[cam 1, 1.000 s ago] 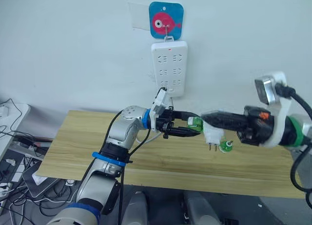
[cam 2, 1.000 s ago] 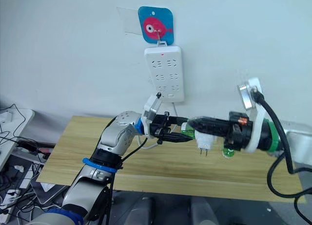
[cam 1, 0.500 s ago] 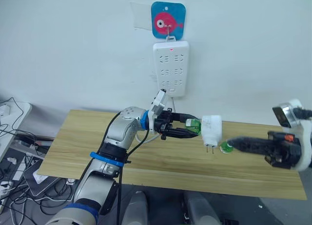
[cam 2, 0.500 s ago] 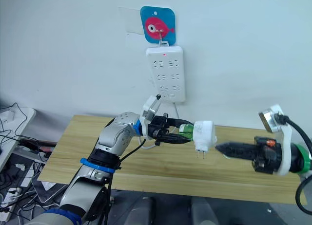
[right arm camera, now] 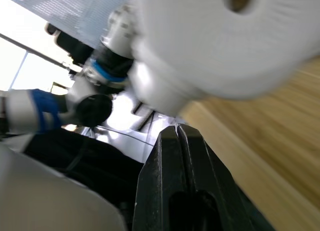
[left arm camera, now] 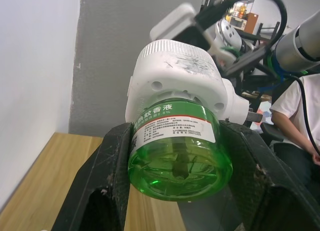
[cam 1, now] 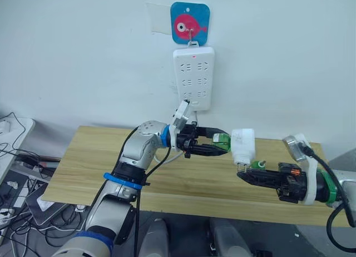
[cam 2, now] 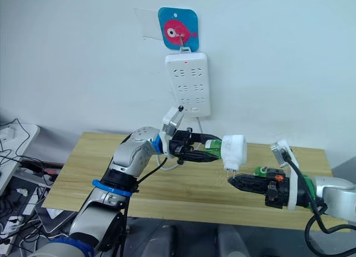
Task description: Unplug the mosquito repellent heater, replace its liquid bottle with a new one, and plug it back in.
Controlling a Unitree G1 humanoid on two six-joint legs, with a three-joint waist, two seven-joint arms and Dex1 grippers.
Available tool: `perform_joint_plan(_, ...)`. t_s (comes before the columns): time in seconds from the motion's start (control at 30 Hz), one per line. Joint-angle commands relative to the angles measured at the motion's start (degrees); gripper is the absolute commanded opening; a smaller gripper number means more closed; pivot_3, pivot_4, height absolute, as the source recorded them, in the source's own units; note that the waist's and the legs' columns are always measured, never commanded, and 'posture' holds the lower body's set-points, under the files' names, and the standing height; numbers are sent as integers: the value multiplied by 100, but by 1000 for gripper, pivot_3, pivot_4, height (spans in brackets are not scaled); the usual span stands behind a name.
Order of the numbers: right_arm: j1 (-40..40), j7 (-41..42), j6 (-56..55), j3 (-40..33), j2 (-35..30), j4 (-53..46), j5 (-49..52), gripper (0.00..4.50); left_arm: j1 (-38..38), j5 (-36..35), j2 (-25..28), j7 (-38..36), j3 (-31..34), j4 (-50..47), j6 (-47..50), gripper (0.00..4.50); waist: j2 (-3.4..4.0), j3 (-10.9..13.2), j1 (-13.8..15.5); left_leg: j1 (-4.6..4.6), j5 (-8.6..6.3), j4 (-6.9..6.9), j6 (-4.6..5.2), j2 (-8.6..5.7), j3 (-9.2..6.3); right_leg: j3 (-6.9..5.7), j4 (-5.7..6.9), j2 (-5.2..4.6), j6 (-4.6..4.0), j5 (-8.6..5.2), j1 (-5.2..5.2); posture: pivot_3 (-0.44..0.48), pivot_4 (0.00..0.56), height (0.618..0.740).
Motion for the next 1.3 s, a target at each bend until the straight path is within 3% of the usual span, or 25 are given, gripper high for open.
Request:
perform_joint_plan(0.03, -171, -220, -412, -68, -201, -345, 951, 18, 36, -7, 17, -47, 5, -194, -116, 2262, -1, 0, -3, 1, 0, 0, 0, 0, 2, 1, 1, 0, 0, 0, 0, -79, 200, 740)
perform_joint_plan(0.37, -1002, -1016, -1182, 444, -9, -132, 1024, 18, 20, -2, -67, -64, -52, -165, -101, 2262, -1, 0, -9, -3, 0, 0, 0, 0, -1, -1, -2, -1, 0, 0, -1, -96, 195, 740)
perform_joint_plan(0.47, -1016, -830, -1081, 355, -42, -62, 1024, 18, 12, 9, -59, -81, -44, -138, -114, 2262, -1, 0, -7, -3, 0, 1, 0, -1, -1, -1, -2, -1, -1, 0, 0, -96, 195, 740)
perform_joint_plan(0.7, -76, 459, -329, -307, -768, -33, 1024, 18, 4, 21, -10, -121, -13, -105, -130, 2262, 0, 0, 6, -3, 0, 0, 0, -1, 0, -2, -3, -1, -1, 0, 0, -93, 195, 740)
perform_joint_plan(0.83, 513, 402, -150, -485, -947, -101, 1024, 18, -11, 15, -19, -110, 1, -99, -138, 2262, -1, 0, 7, -1, 0, 1, 0, -1, 0, -2, -2, -2, 0, 0, 1, -90, 195, 740)
perform_joint_plan(0.97, 766, 327, -227, -260, -652, -335, 153, 18, -7, -30, -42, -71, 11, -179, -81, 2262, -1, 0, -6, 1, 0, 0, 0, 0, 0, -1, 0, 0, 10, -6, 1, -85, 195, 740)
perform_joint_plan(1.1, 392, 50, -464, 105, -279, -287, -116, 18, 30, -63, -35, -69, 0, -271, -15, 2262, 0, 0, -17, 2, 0, 1, 0, 0, 1, 0, 0, 1, 17, -10, 1, -84, 193, 740)
perform_joint_plan(1.3, -509, -409, -721, 301, -163, 28, 822, 18, 110, -38, 48, -164, -91, -364, 57, 2262, 0, 0, -14, 1, 0, 0, 0, 0, -2, -2, 0, 0, 14, -8, 1, -86, 185, 740)
